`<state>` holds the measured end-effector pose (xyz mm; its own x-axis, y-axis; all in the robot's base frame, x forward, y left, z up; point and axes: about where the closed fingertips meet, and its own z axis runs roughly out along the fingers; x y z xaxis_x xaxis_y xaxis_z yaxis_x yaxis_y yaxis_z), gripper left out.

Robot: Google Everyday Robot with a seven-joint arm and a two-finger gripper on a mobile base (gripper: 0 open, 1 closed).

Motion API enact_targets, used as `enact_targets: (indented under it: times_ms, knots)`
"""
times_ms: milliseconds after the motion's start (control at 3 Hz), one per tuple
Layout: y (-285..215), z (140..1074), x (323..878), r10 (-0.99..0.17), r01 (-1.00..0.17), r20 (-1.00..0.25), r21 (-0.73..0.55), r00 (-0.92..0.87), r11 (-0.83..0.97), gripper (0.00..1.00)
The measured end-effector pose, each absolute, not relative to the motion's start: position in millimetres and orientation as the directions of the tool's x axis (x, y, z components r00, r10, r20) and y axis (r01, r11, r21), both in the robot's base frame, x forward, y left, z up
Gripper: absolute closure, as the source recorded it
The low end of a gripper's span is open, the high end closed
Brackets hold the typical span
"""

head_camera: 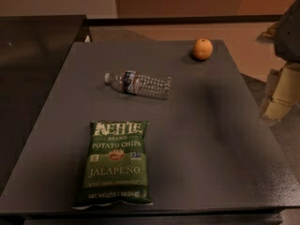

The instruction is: Place water bottle upright

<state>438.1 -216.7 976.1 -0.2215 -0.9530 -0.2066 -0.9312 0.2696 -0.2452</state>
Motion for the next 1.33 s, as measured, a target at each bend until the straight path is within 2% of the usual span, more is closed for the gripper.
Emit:
enact_targets:
  times_ms: [333,1333]
  knots:
    - [-216.6,976.1,438.2,-0.953,-0.931,-0.207,-0.245,-0.221,0.269,0.0]
    - [-153.2,962.4,468.2,-0.971,-0.96,-0.203,-0.218,-0.13,0.174,0.0]
